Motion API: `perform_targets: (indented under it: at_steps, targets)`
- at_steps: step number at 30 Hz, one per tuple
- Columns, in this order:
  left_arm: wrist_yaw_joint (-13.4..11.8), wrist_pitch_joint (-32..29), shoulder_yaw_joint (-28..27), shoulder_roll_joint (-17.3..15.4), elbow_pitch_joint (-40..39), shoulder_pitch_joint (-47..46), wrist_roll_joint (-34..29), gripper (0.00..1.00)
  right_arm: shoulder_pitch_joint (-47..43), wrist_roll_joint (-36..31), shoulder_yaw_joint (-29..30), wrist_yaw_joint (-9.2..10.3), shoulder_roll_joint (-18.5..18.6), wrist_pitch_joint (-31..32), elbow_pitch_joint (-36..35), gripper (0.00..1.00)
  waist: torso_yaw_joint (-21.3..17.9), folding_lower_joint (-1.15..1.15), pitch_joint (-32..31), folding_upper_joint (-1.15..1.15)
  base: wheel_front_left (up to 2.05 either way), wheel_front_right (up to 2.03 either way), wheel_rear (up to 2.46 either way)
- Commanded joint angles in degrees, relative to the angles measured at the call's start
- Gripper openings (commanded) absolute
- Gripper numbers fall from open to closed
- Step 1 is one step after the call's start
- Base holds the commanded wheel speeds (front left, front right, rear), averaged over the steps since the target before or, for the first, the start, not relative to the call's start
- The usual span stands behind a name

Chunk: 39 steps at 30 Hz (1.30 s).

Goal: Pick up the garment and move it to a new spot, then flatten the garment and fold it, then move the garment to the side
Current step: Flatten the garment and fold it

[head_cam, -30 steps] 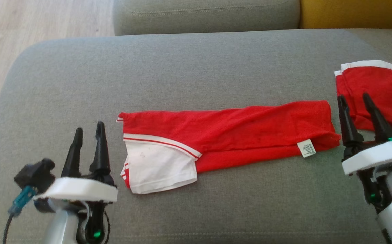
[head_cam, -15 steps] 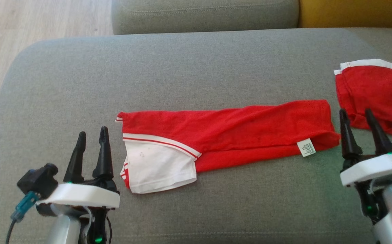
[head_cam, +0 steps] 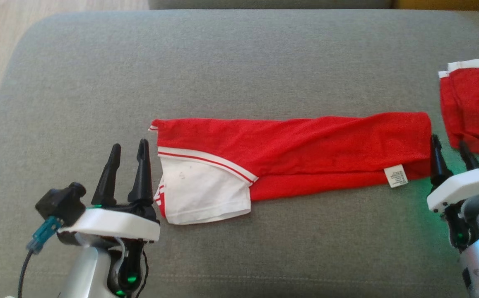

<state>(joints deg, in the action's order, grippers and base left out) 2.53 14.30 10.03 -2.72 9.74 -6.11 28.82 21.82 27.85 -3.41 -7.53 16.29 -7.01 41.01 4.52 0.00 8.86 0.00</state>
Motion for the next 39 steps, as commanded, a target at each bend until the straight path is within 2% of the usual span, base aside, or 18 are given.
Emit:
perform_targets:
  at_steps: [1,4,13,14,15,16,22,30,39]
  targets:
    - [-0.2,0.7,-1.4,-0.2,-1.4,-2.6,-0.1,1.00,2.1,0.5,-0.8,0.04,-0.1,0.4,0.5,1.00,0.7,0.00,0.5,0.00,0.00,0.00,0.00]
    - [-0.3,0.7,-1.1,-0.2,-1.2,-2.9,-0.4,1.00,3.4,1.5,-1.4,0.04,-0.8,1.2,5.8,1.00,1.7,0.00,0.6,0.00,0.00,0.00,0.00]
    - [-0.5,0.7,-0.7,-0.2,-1.3,-2.8,-0.4,1.00,3.7,3.9,-6.7,0.04,-1.8,3.2,12.9,1.00,2.6,0.00,0.4,0.00,0.00,0.00,0.00]
    - [-0.5,0.7,-0.7,-0.2,-1.2,-2.8,-0.4,1.00,3.8,4.9,-7.1,0.04,-2.2,3.2,13.2,0.58,2.6,0.00,0.4,0.00,0.00,0.00,0.00]
    - [-0.6,0.7,-0.6,-0.2,-1.2,-2.7,-0.4,1.00,4.0,5.5,-7.6,0.04,-2.3,3.3,13.4,0.11,2.6,0.00,0.2,0.00,0.00,0.00,0.00]
    - [-0.6,0.7,-0.6,-0.2,-1.2,-2.7,-0.4,1.00,4.0,5.8,-8.3,0.04,-2.3,3.2,13.5,0.00,2.6,0.00,0.1,0.00,0.00,0.00,0.00]
    - [-0.6,0.7,-1.2,-0.2,-0.9,-2.1,-0.4,1.00,4.4,9.4,-10.5,0.04,-1.2,0.5,12.5,0.00,1.7,0.00,-1.6,0.00,0.00,0.00,0.00]
    - [-0.2,0.7,-2.3,-0.2,-0.8,-0.5,-0.2,1.00,4.4,11.6,-11.6,0.04,2.1,-2.1,11.2,0.00,0.0,0.00,-4.2,0.00,0.00,0.00,0.00]
    - [-0.3,0.7,-2.4,-0.2,-1.2,-0.2,0.5,1.00,6.0,10.7,-7.8,0.04,7.0,-4.5,13.4,0.00,-1.5,0.00,-4.8,0.00,0.00,0.00,0.00]
